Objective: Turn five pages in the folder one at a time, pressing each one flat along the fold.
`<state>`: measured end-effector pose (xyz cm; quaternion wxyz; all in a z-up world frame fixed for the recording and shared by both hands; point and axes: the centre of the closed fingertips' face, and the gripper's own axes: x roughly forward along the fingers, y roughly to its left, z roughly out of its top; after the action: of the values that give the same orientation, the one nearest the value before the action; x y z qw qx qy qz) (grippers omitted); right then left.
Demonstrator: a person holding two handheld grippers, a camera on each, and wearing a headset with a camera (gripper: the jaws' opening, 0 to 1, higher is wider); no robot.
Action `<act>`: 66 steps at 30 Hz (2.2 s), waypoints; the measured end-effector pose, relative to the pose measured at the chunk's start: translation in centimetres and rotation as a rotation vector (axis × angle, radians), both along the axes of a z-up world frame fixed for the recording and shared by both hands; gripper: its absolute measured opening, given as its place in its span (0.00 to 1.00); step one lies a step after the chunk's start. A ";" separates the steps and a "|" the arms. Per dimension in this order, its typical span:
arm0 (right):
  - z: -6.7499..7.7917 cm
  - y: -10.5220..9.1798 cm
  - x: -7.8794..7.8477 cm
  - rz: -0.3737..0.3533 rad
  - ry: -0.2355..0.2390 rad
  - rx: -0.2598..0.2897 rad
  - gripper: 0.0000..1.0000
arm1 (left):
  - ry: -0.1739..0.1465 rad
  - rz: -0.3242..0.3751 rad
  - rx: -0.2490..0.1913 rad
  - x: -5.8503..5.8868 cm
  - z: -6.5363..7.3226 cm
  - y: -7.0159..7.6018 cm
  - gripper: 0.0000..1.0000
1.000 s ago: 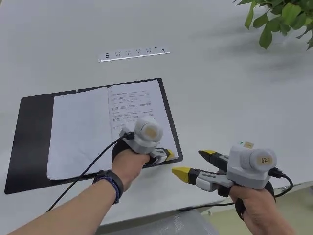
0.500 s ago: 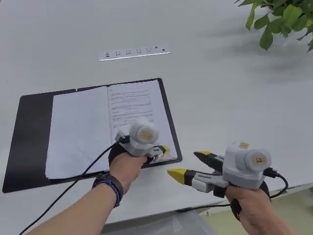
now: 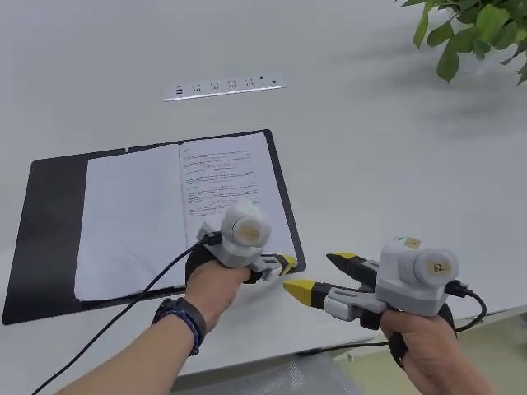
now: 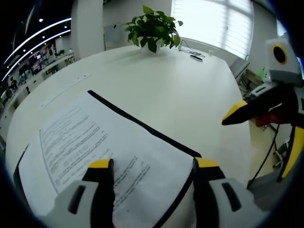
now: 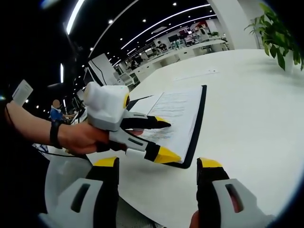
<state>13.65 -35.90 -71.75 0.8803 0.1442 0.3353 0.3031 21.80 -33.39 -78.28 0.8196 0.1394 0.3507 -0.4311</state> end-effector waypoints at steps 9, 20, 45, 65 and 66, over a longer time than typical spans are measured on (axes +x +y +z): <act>-0.1 0.5 0.0 0.009 0.006 0.009 0.64 | -0.002 -0.012 -0.015 0.0 0.1 0.1 0.67; 0.1 0.5 0.6 -0.008 0.001 0.029 0.63 | -0.004 0.019 -0.045 0.2 0.1 0.2 0.64; 0.7 1.4 5.9 -0.012 -0.036 0.104 0.59 | -0.078 0.006 -0.056 0.8 0.1 0.9 0.54; -2.5 4.1 10.0 0.031 0.055 0.170 0.49 | -0.023 0.041 -0.137 1.1 0.6 1.3 0.50; -2.4 4.1 10.0 0.033 0.054 0.174 0.47 | -0.020 0.043 -0.139 1.1 0.6 1.3 0.51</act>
<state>23.64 -31.81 -74.18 0.8500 0.2229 0.3335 0.3416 22.88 -32.11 -77.64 0.8398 0.0790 0.3147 -0.4353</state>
